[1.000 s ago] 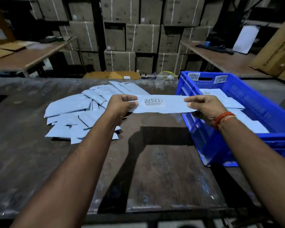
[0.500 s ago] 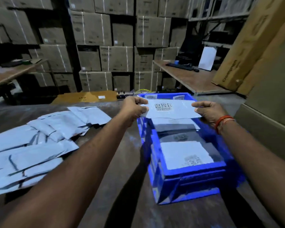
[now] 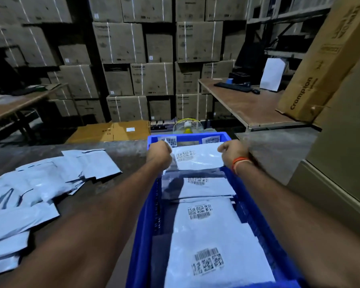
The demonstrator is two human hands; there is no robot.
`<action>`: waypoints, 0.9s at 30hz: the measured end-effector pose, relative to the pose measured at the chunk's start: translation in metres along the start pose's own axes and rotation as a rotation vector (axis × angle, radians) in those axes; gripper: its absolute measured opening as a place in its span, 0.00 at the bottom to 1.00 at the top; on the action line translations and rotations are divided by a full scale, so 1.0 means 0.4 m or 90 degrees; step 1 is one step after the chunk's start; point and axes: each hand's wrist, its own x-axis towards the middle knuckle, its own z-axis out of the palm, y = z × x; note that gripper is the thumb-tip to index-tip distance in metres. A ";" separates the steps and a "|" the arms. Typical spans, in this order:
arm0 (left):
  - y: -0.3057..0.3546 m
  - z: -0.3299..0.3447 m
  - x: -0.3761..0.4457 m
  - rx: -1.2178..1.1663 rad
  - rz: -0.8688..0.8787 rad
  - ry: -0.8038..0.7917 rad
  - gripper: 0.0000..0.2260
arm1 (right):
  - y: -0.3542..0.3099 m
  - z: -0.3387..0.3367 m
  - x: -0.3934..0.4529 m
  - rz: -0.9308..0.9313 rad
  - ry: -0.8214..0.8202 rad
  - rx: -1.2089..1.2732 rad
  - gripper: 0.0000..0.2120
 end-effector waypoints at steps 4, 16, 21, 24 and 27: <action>0.001 0.047 0.062 0.119 -0.002 -0.022 0.12 | 0.014 0.071 0.059 0.006 -0.082 -0.081 0.14; -0.015 0.116 0.073 0.415 0.062 -0.067 0.16 | 0.038 0.144 0.077 -0.024 -0.077 -0.283 0.12; 0.005 0.025 0.045 0.329 0.150 0.000 0.13 | -0.035 0.100 0.035 -0.079 -0.046 -0.279 0.15; -0.019 -0.065 0.030 0.260 0.187 0.050 0.14 | -0.125 0.099 -0.009 -0.149 -0.040 -0.251 0.17; -0.085 -0.155 0.017 0.195 0.179 0.092 0.15 | -0.241 0.131 -0.065 -0.221 -0.028 -0.216 0.17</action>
